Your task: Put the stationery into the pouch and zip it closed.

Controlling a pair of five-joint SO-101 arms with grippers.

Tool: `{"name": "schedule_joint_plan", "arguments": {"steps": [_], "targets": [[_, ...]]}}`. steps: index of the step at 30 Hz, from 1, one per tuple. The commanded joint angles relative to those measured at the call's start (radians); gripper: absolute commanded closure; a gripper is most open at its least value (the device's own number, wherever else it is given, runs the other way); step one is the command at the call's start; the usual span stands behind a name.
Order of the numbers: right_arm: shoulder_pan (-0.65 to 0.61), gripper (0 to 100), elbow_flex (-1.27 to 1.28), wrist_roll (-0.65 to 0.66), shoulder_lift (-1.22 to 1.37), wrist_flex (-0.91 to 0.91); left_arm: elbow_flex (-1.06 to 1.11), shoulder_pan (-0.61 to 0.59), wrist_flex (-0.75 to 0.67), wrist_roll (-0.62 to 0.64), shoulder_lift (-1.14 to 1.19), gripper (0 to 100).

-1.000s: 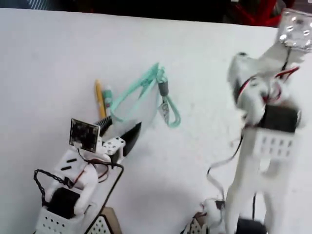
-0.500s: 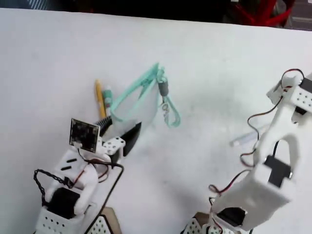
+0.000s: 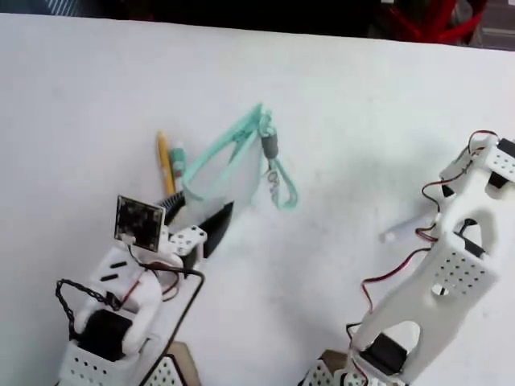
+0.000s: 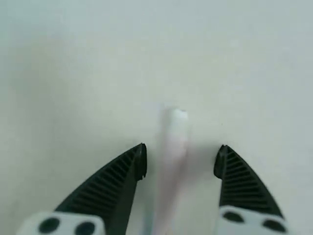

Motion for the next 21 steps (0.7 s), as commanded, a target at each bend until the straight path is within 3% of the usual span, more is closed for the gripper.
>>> {"name": "schedule_joint_plan", "arguments": {"steps": [1, 8, 21], "targets": [[0.004, 78.2, -0.123, -0.008, 0.042, 0.007, -0.002, -0.004, -0.028, 0.009, -0.004, 74], [0.016, 98.5, -0.242, 0.032, 0.151, 0.008, -0.002, -0.004, -0.028, 0.009, -0.004, 74], [0.004, 98.1, -0.253, 0.078, 0.09, 0.094, -0.002, -0.002, -0.029, 0.009, -0.004, 74]]}}
